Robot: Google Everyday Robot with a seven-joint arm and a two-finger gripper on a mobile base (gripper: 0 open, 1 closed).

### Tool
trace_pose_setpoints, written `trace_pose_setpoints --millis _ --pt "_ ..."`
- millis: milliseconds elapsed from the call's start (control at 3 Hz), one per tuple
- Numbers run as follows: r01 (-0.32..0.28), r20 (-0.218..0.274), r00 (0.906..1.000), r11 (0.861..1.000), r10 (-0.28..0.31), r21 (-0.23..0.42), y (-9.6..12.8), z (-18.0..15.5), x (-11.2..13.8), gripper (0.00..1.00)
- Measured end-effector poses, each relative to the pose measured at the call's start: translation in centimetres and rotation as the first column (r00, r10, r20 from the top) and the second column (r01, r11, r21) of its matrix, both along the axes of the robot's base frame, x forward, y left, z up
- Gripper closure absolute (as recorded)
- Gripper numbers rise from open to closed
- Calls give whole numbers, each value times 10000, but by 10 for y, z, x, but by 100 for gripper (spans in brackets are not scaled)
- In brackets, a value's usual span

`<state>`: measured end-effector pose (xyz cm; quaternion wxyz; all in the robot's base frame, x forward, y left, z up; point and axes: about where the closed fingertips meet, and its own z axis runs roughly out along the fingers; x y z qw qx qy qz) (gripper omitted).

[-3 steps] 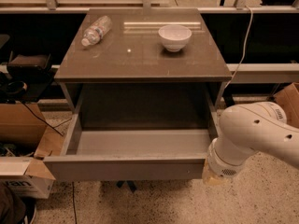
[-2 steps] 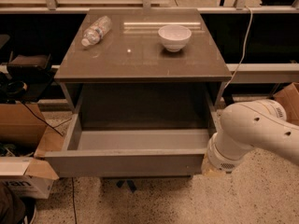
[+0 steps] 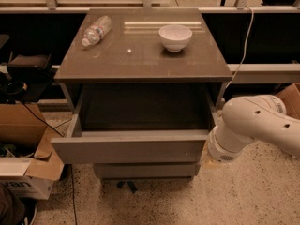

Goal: Close top drawer

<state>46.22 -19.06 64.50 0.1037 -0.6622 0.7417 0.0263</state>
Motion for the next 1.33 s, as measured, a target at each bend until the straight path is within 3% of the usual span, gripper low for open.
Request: trace_pose_setpoints --millis 667,1000,1333 --pt "277 -3 9996 9991 -277 -319 -3 -5 9 100" --pt "362 620 9975 9976 -324 -598 -7 -4 42 100" --pt "370 732 9968 9977 -328 -569 -7 -3 48 100"
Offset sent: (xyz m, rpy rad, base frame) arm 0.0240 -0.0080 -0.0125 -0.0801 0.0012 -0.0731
